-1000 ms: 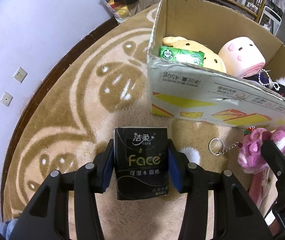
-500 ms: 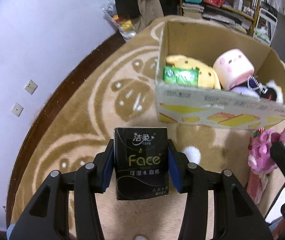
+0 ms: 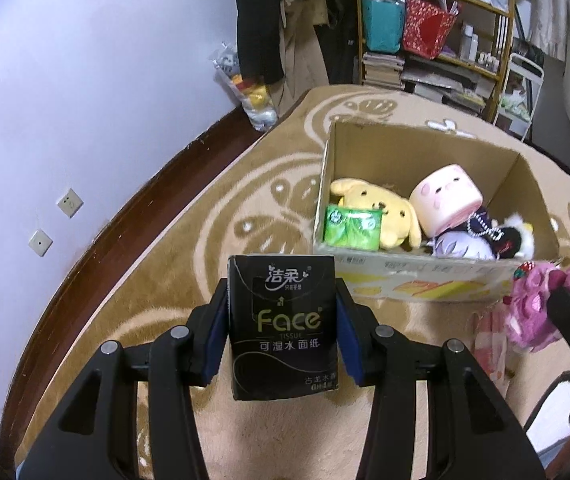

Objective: Organize soft objects
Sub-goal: 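Lift the Face pack and pink bear up over the box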

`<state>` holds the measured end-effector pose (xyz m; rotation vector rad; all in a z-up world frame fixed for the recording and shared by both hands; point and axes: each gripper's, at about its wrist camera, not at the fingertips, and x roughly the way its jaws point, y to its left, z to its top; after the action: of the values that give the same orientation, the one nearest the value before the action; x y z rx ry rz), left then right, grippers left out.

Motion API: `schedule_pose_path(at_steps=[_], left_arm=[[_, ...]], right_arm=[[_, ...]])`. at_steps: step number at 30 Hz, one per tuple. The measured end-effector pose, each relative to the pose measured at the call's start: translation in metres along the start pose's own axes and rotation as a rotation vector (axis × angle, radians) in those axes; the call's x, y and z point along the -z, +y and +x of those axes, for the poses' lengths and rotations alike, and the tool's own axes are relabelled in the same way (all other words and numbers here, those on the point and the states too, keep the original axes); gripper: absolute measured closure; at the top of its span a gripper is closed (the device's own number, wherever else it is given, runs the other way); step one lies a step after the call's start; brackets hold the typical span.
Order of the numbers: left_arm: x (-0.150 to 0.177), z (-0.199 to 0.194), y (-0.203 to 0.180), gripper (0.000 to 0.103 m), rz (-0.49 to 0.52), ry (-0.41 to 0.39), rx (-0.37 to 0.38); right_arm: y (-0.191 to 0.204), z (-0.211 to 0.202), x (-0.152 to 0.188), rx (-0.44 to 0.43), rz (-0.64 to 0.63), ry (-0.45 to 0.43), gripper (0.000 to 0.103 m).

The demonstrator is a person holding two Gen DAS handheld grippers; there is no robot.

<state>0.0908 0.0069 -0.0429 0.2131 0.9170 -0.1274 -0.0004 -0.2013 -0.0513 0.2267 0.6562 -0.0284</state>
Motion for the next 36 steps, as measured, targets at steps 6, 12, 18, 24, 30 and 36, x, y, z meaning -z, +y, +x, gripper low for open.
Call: schedule_pose_path(at_steps=[6,12,18,24,30,36], left_arm=[[-0.010,-0.008,-0.003,0.057,-0.026,-0.071,0.038],[-0.025,-0.006,-0.009,0.057,0.001,-0.136,0.049],[-0.038,-0.006,-0.021,0.056,0.040,-0.208,0.043],[-0.045,-0.001,-0.035,0.056,0.076,-0.250,0.027],[-0.052,0.013,-0.036,0.056,0.069,-0.236,0.049],[-0.051,0.020,-0.030,0.056,0.039,-0.220,0.160]], right_arm=[[-0.003,-0.012,-0.016,-0.005,0.015,-0.070,0.027],[-0.004,-0.019,-0.029,-0.011,0.006,-0.154,0.027],[-0.009,-0.011,-0.037,-0.023,0.008,-0.171,0.027],[-0.010,-0.001,-0.044,-0.018,-0.017,-0.195,0.026],[-0.011,0.009,-0.049,-0.022,-0.030,-0.192,0.026],[-0.011,0.023,-0.052,-0.020,-0.083,-0.170,0.026]])
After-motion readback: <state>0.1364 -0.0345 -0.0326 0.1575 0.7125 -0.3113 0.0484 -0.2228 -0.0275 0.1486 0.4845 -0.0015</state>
